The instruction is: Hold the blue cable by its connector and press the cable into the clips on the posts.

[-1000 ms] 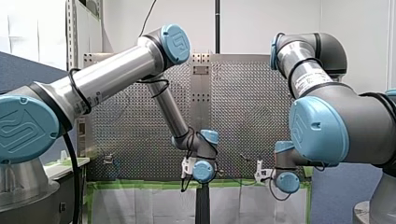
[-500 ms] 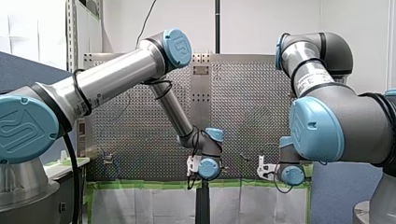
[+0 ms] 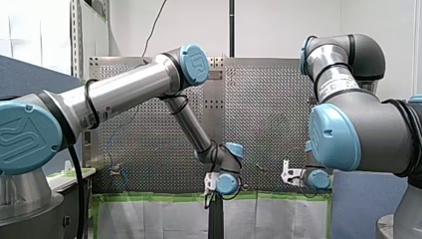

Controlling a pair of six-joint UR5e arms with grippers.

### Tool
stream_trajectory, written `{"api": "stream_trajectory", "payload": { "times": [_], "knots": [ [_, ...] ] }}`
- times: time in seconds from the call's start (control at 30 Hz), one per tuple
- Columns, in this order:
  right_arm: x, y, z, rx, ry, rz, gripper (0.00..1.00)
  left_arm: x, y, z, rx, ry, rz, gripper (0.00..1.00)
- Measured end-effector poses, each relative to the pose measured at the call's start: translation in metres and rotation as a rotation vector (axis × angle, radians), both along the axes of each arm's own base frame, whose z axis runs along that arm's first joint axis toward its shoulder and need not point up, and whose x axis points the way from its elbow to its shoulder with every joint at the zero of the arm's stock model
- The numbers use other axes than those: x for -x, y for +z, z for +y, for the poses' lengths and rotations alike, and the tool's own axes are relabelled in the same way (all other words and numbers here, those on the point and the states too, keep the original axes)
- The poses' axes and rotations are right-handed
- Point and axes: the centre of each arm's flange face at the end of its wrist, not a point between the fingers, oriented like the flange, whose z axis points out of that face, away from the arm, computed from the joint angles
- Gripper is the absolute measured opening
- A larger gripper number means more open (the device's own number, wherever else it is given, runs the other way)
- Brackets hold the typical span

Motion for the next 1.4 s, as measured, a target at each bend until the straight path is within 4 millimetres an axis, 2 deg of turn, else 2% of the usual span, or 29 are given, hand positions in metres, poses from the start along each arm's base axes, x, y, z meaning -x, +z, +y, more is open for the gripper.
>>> {"api": "stream_trajectory", "payload": {
  "times": [0.23,0.63,1.03,1.17,1.4],
  "knots": [
    [0.015,0.005,-0.016,0.009,-0.030,-0.019,0.00,-0.019,0.016,-0.010,0.008,0.004,-0.005,0.00],
    [0.024,0.016,-0.039,0.038,-0.047,-0.035,0.00,-0.049,0.040,-0.030,0.040,-0.005,-0.024,0.00],
    [0.026,0.020,-0.047,0.046,-0.058,-0.035,0.00,-0.093,0.076,-0.038,0.098,0.023,-0.079,0.00],
    [0.028,0.021,-0.048,0.049,-0.077,-0.032,0.00,-0.096,0.077,-0.036,0.095,0.030,-0.077,0.00],
    [0.028,0.021,-0.048,0.050,-0.089,-0.029,0.00,-0.088,0.064,-0.029,0.082,0.034,-0.065,0.00]
  ]
}}
